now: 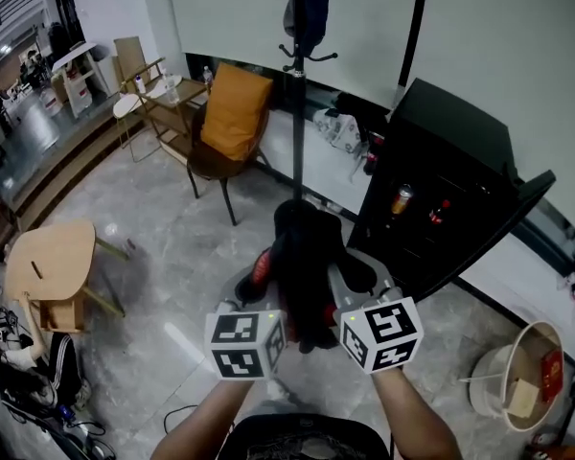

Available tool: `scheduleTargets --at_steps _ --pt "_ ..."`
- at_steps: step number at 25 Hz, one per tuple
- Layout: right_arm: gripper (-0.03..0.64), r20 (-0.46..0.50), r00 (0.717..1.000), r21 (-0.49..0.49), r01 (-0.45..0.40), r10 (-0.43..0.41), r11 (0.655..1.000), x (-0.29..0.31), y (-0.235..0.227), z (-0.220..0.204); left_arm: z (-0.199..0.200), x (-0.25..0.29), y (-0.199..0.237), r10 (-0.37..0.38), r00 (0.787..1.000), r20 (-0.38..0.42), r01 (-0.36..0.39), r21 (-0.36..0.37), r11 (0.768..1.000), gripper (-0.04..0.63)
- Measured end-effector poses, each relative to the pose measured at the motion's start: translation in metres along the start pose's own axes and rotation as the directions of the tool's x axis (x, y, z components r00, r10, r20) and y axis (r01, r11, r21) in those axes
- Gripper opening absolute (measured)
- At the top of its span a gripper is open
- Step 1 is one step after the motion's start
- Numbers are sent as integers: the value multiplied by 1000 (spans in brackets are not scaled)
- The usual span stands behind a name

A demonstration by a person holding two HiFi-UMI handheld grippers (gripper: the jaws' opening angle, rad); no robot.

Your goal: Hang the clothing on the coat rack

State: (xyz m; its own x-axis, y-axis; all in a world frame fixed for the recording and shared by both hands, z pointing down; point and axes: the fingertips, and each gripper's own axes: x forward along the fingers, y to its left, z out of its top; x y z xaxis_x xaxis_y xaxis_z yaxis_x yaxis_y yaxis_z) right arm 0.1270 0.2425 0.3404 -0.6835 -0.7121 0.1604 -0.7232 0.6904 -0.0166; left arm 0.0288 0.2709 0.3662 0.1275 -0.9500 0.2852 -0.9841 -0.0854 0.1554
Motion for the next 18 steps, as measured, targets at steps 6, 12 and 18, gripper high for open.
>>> scheduleTargets --at_steps 6,12,18 --pt "28 8 1000 -19 26 -26 999 43 7 15 22 24 36 -31 999 17 31 10 999 20" --pt "28 13 999 -44 53 -53 998 72 13 26 38 38 64 -60 998 38 59 12 998 20" --pt "28 12 999 -47 47 -46 998 96 14 28 44 54 84 -56 998 37 56 5 998 20"
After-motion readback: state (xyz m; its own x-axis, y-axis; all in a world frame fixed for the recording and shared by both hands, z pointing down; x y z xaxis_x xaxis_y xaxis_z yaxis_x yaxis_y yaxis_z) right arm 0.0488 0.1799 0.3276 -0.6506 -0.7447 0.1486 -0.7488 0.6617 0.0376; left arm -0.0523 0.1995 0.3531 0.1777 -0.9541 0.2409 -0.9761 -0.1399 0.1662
